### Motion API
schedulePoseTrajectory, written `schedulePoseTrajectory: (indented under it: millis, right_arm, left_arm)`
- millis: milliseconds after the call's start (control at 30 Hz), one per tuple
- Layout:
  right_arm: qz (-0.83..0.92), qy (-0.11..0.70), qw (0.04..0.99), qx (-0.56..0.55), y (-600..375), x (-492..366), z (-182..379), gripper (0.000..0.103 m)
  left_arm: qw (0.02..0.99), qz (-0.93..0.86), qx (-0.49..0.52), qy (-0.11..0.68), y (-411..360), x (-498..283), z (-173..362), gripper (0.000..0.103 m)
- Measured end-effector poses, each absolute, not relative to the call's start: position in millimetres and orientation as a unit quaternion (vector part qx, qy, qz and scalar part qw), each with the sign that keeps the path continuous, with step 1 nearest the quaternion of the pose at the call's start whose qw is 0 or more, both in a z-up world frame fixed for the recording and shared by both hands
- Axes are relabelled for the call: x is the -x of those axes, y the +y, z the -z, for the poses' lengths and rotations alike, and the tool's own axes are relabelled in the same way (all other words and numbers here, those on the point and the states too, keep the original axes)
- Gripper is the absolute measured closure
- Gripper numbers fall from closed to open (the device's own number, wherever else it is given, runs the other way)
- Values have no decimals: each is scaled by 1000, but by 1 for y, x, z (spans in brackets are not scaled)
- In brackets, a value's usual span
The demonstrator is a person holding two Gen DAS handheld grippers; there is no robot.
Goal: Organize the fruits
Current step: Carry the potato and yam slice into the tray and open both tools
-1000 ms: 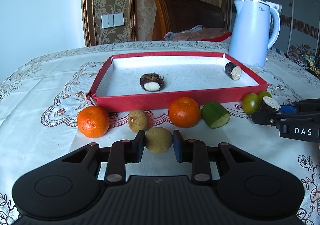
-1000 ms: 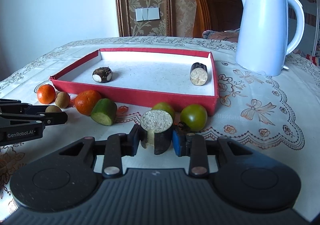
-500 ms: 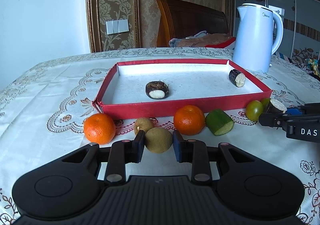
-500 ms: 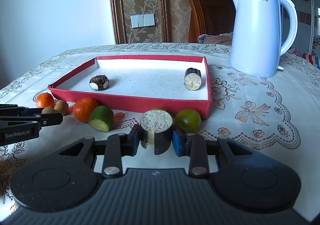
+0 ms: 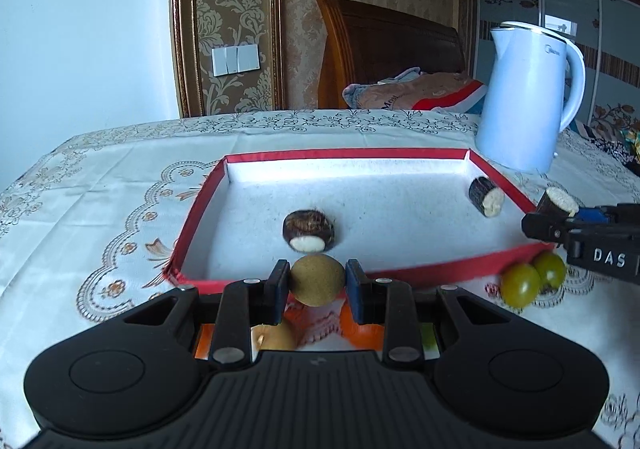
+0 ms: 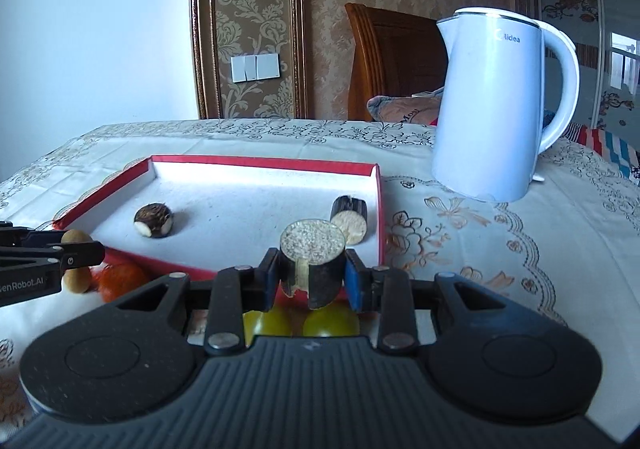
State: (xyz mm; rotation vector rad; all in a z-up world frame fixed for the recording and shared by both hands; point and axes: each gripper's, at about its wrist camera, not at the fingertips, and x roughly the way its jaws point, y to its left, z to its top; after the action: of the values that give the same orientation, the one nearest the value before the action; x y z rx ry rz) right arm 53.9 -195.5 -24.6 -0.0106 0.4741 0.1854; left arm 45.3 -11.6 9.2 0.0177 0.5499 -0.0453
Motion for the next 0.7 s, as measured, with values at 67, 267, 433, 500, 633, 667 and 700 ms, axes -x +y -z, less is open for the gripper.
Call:
schedulePoseTrajectory:
  millis: [67,267,433,500,633,667,700]
  right_arm:
    - [-87,239,967,8,-192,-65,24,72]
    - [-81,266,960,18,-185,-93,33,72]
    - [-86,284,954,34,-175,-103,42,72]
    - [-83,291,952,40,-171,-109,45,72]
    - [-81,305,948,32,-172,-121,49,72]
    - [-78,306,948,29,-172,-124,49,72]
    - [-76,306,949,28,-172,-126,50,72]
  left_arm:
    - [962,20,-9,274,-14,-56,-10,74]
    - [956,11,-19,293,-19,-79,-3,74]
    - [953,5,-24,301,-21,-84,3,74]
    - [952,2,-26,305,-21,-89,5,74]
    - [950,-13,-25,310,-19,-100,8,74]
    - [949,-14,-23,313,-18,-104,9,74]
    - [948,-17,-21,317,-17,-108,10,74]
